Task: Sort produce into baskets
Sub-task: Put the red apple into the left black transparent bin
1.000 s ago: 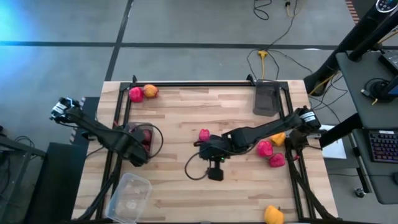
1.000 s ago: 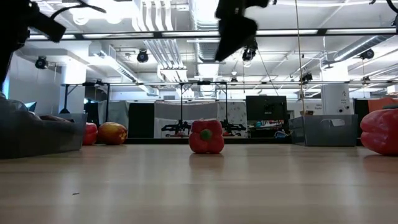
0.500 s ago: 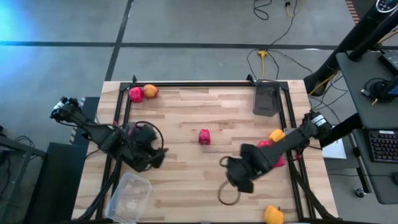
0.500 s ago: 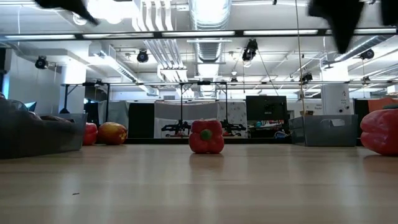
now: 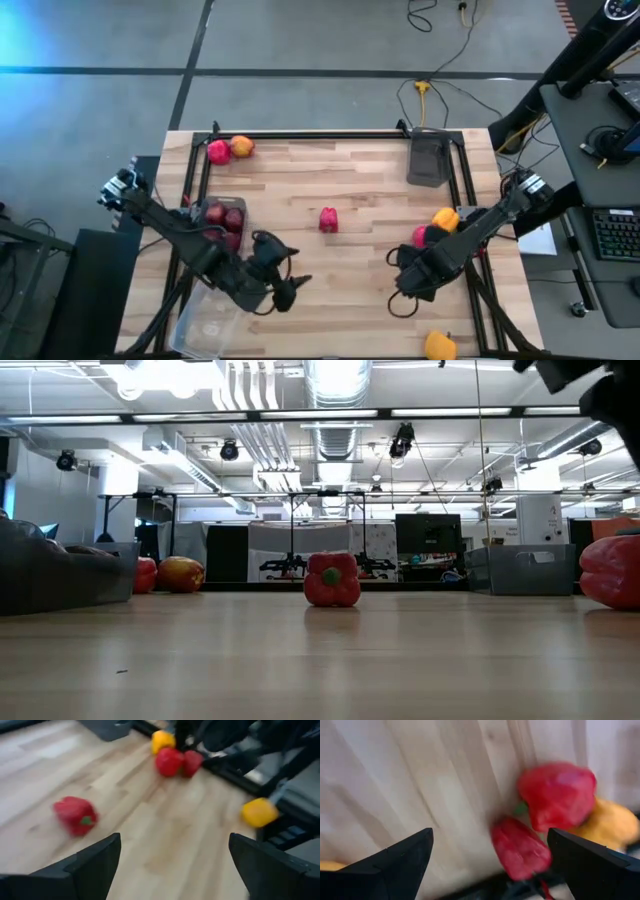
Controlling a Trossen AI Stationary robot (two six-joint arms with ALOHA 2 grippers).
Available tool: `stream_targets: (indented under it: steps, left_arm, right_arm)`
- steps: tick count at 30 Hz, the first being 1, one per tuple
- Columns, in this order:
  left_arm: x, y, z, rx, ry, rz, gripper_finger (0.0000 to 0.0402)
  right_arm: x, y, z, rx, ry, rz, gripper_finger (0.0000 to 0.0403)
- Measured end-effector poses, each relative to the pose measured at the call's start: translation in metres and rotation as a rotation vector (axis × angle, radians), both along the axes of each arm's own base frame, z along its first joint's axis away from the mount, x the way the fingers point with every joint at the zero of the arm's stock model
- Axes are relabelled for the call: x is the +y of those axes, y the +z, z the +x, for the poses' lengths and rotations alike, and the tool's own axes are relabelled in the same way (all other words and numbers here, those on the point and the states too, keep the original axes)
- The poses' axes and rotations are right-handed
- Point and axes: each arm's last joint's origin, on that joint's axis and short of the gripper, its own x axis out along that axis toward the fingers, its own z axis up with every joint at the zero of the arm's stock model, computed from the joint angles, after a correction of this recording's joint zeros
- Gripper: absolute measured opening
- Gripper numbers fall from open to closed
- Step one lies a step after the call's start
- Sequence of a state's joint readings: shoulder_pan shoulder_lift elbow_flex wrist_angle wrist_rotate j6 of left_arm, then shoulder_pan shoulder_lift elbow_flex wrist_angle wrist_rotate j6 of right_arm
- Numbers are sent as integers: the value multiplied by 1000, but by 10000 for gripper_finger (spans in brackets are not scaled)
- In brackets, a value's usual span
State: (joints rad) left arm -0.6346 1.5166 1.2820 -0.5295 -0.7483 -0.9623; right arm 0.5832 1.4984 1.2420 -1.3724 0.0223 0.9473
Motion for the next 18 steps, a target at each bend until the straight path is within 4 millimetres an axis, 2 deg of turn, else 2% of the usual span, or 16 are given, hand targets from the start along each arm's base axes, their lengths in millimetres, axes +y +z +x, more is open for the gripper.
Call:
stream_targets:
  steps: [2, 4, 8, 10, 14, 18]
  left_arm:
    - [6, 7, -2, 42, 7, 39, 352]
    - [21, 17, -7, 99, 30, 91, 352]
    - [85, 47, -16, 207, 202, 175, 352]
    - [119, 53, -23, 305, 267, 225, 352]
    - [174, 52, -34, 451, 312, 263, 352]
    - [215, 33, -42, 569, 339, 231, 352]
  right_arm:
    - [-8, 7, 4, -76, -23, 38, 384]
    - [-20, 13, 10, -151, -48, 45, 384]
    - [-49, 24, 29, -333, -72, 7, 384]
    - [-62, 30, 41, -453, -81, -28, 384]
    - [-77, 44, 66, -711, -57, -13, 384]
    - [-85, 52, 83, -872, -85, 13, 384]
